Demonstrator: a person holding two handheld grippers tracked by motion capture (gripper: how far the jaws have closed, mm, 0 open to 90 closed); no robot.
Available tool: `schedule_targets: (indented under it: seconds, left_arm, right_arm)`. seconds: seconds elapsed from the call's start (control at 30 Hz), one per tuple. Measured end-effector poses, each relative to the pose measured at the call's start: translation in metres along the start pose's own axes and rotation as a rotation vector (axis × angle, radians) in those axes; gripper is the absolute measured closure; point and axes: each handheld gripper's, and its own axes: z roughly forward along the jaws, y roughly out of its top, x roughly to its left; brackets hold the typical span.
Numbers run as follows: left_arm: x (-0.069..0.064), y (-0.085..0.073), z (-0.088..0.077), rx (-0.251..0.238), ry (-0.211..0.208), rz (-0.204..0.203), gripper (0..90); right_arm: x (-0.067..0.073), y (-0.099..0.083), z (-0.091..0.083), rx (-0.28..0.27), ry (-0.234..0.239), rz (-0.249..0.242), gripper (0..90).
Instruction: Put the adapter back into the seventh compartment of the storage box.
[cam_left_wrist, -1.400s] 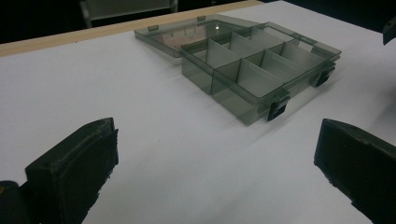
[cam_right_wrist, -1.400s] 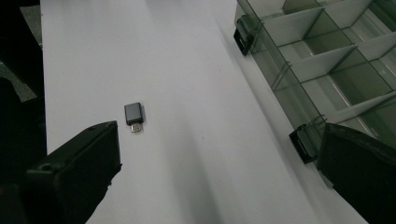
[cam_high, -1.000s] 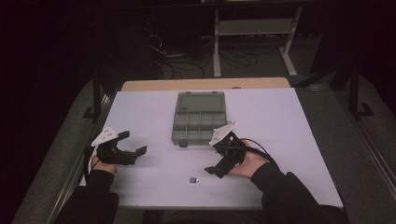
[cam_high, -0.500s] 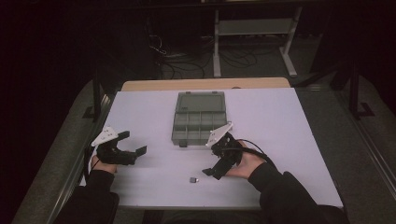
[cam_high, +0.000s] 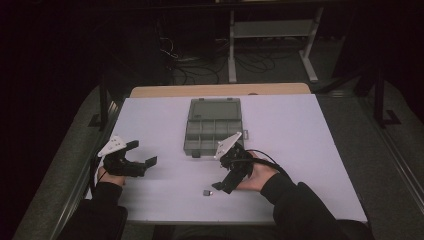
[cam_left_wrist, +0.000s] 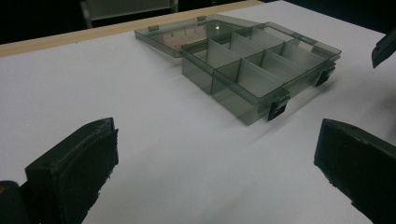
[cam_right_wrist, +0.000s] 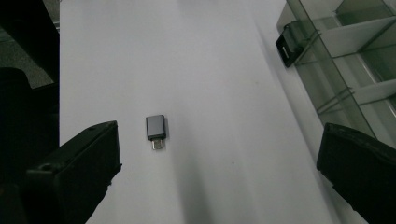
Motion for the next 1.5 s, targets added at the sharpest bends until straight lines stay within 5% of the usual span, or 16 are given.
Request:
schedule_targets:
  seconds: [1.17, 1.5]
  left_arm:
    - [0.000, 0.000, 0.000, 0.001, -0.002, 0.001, 0.0]
    - [0.000, 0.000, 0.000, 0.001, -0.001, 0.001, 0.0]
  right_arm:
    - [0.017, 0.008, 0.041, 0.078, 0.092, -0.058, 0.0]
    - [0.020, 0.008, 0.044, 0.069, 0.128, -0.093, 15.2]
